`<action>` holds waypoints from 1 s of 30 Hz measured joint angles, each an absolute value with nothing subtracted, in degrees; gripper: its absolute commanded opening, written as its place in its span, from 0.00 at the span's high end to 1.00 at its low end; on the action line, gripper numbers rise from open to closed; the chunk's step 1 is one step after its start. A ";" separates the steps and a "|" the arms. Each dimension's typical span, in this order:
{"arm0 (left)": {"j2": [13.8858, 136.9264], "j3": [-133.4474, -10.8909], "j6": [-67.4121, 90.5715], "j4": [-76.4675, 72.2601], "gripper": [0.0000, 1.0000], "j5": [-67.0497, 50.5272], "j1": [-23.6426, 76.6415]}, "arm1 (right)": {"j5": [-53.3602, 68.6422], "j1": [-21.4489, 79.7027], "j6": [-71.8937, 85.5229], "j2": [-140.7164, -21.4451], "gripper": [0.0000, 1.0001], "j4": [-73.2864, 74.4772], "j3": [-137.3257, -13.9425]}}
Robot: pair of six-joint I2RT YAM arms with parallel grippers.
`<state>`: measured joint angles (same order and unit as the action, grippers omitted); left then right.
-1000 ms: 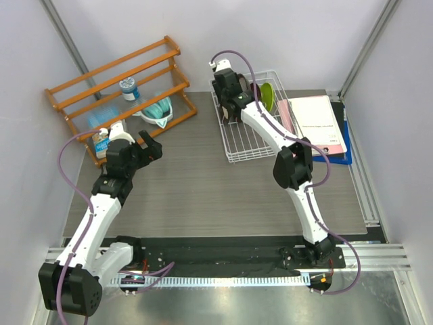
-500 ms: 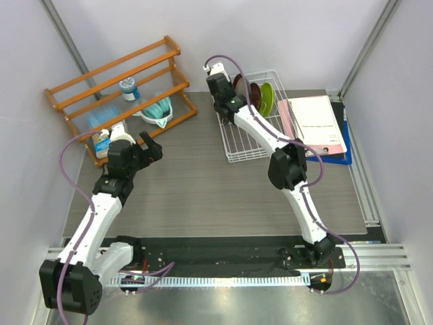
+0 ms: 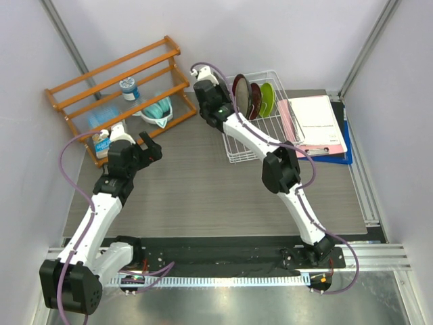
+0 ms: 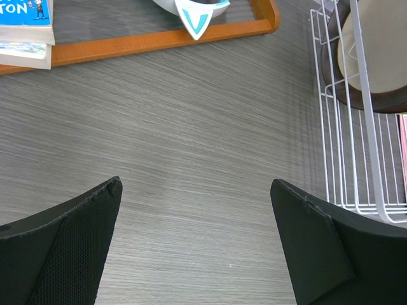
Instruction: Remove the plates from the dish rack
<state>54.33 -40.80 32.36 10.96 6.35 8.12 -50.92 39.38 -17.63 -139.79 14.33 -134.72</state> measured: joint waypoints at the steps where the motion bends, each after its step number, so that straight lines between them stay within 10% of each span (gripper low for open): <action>1: 54.33 -40.80 32.34 10.96 0.01 6.48 8.12 | -52.31 39.99 -18.59 -139.79 0.99 13.74 -134.72; 30: 54.37 -40.80 32.42 11.40 0.01 6.98 8.12 | -57.91 42.22 -21.65 -122.61 0.99 11.44 -121.19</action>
<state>54.37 -40.80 32.42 11.40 6.98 8.12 -57.91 42.22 -21.65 -122.61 11.44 -121.19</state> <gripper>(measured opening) 0.995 0.100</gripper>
